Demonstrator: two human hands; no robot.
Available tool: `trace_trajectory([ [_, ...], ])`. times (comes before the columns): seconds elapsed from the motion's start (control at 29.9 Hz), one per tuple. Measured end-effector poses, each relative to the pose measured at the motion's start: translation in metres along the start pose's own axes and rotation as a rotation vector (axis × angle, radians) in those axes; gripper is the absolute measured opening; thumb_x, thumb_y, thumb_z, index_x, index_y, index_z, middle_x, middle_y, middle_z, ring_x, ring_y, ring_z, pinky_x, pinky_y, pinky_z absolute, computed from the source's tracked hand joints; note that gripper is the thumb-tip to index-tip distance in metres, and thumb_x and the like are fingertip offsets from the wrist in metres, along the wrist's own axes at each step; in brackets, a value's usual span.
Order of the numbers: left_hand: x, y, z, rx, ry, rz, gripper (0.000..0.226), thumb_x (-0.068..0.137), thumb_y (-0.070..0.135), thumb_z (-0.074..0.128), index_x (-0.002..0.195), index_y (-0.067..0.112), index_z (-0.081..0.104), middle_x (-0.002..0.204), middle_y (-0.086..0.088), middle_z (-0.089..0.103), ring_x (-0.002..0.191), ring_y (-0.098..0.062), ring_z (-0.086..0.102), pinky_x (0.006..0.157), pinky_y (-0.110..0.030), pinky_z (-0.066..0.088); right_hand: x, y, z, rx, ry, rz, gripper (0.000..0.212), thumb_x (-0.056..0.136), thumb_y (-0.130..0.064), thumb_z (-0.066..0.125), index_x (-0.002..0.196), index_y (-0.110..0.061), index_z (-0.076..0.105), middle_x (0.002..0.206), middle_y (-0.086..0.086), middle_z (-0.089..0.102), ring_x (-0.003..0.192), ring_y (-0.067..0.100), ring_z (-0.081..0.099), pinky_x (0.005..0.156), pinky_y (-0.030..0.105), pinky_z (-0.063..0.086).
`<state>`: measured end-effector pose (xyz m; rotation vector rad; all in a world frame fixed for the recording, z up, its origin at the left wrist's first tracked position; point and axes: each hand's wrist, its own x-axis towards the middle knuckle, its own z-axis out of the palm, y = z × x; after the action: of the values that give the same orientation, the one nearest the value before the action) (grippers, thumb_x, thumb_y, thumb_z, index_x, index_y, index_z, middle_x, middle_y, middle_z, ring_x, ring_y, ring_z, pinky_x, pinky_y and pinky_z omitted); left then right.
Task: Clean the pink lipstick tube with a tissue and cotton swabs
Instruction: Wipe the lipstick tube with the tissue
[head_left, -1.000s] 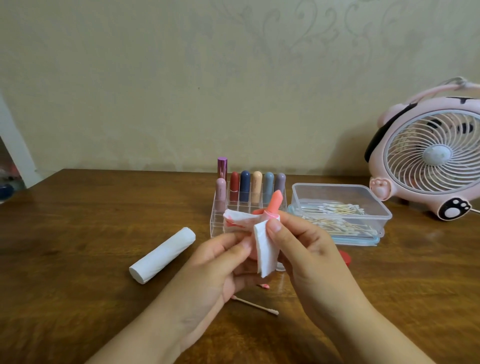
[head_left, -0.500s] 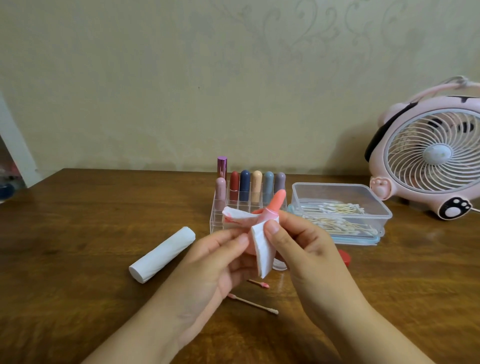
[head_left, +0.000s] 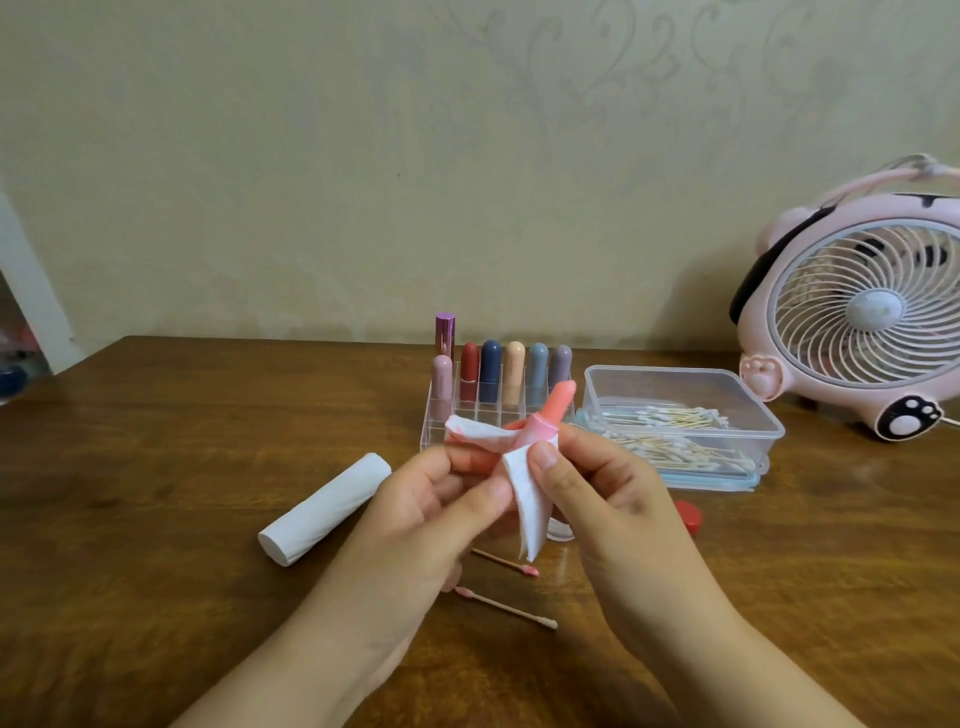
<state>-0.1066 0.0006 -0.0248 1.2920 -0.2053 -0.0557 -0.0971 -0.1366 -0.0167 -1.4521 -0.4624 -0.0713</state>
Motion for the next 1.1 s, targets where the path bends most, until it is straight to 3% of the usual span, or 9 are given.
trace_trajectory([
  [0.1,0.001,0.0,-0.001,-0.017,-0.008,-0.025,0.024,0.066,0.028,0.06,0.083,0.017,0.074,0.074,-0.004,0.073,0.067,-0.012,0.069,0.053,-0.018,0.051,0.0,0.0,-0.001,0.017,-0.008,0.013,0.025,0.08,-0.026,0.053,0.087,-0.026,0.077,0.087,-0.002,0.076,0.082,0.009,0.07,0.069,0.018,0.054],
  [0.23,0.004,-0.002,-0.003,0.112,0.097,0.167,0.012,0.062,0.016,0.07,0.073,0.021,0.071,0.084,0.0,0.076,0.078,-0.01,0.071,0.063,-0.018,0.054,0.0,0.004,0.002,-0.051,0.028,0.014,0.025,0.08,-0.031,0.053,0.088,-0.028,0.076,0.091,-0.002,0.076,0.089,0.015,0.069,0.08,0.023,0.055],
  [0.37,0.003,-0.002,-0.002,0.193,0.16,0.204,0.034,0.067,-0.009,0.071,0.065,0.024,0.067,0.078,0.004,0.075,0.074,-0.008,0.07,0.064,-0.021,0.055,-0.001,0.005,0.004,-0.057,0.021,0.022,0.025,0.08,-0.032,0.052,0.087,-0.031,0.076,0.091,-0.002,0.076,0.09,0.018,0.069,0.081,0.026,0.053],
  [0.5,0.002,-0.004,-0.003,0.092,0.064,0.033,0.019,0.067,0.027,0.074,0.085,0.02,0.073,0.084,-0.002,0.075,0.086,-0.021,0.066,0.08,-0.044,0.048,-0.001,0.001,0.002,0.014,0.008,0.024,0.025,0.08,-0.027,0.053,0.084,-0.026,0.077,0.086,-0.001,0.076,0.082,0.01,0.07,0.07,0.018,0.054],
  [0.6,0.003,-0.003,-0.004,0.065,0.036,0.011,0.024,0.065,0.03,0.068,0.086,0.021,0.075,0.086,-0.004,0.076,0.085,-0.023,0.067,0.081,-0.04,0.049,-0.001,0.0,0.0,0.029,-0.016,0.02,0.025,0.08,-0.026,0.052,0.084,-0.026,0.077,0.086,-0.004,0.077,0.083,0.007,0.071,0.069,0.015,0.052],
  [0.84,0.005,-0.002,-0.008,0.156,0.12,0.098,0.023,0.055,0.024,0.072,0.078,0.024,0.074,0.084,0.003,0.077,0.082,-0.009,0.072,0.065,-0.017,0.054,0.0,0.012,0.004,-0.108,0.066,0.028,0.028,0.079,-0.036,0.054,0.091,-0.023,0.076,0.089,-0.004,0.076,0.085,0.008,0.069,0.075,0.023,0.053],
  [0.94,0.003,0.001,-0.006,0.182,0.143,0.092,0.017,0.064,0.016,0.071,0.077,0.027,0.071,0.077,0.004,0.077,0.061,-0.006,0.07,0.042,-0.009,0.045,-0.001,0.015,0.005,-0.11,0.135,0.027,0.029,0.075,-0.037,0.056,0.084,-0.019,0.076,0.083,0.004,0.075,0.08,0.019,0.069,0.075,0.034,0.054],
  [1.0,0.001,0.002,-0.005,0.211,0.178,0.077,0.022,0.072,0.007,0.07,0.077,0.028,0.07,0.072,0.004,0.077,0.044,-0.003,0.06,0.029,-0.01,0.034,-0.002,0.016,0.005,-0.144,0.187,0.029,0.024,0.077,-0.034,0.059,0.082,-0.017,0.076,0.08,0.009,0.074,0.079,0.028,0.067,0.074,0.037,0.054],
  [1.1,0.001,0.002,-0.005,0.269,0.187,0.079,0.023,0.075,0.007,0.07,0.078,0.03,0.07,0.077,0.003,0.077,0.055,-0.011,0.063,0.03,-0.015,0.037,-0.003,0.018,0.004,-0.25,0.251,-0.005,0.015,0.083,-0.024,0.063,0.076,-0.018,0.075,0.073,0.014,0.07,0.075,0.034,0.061,0.069,0.044,0.052],
])
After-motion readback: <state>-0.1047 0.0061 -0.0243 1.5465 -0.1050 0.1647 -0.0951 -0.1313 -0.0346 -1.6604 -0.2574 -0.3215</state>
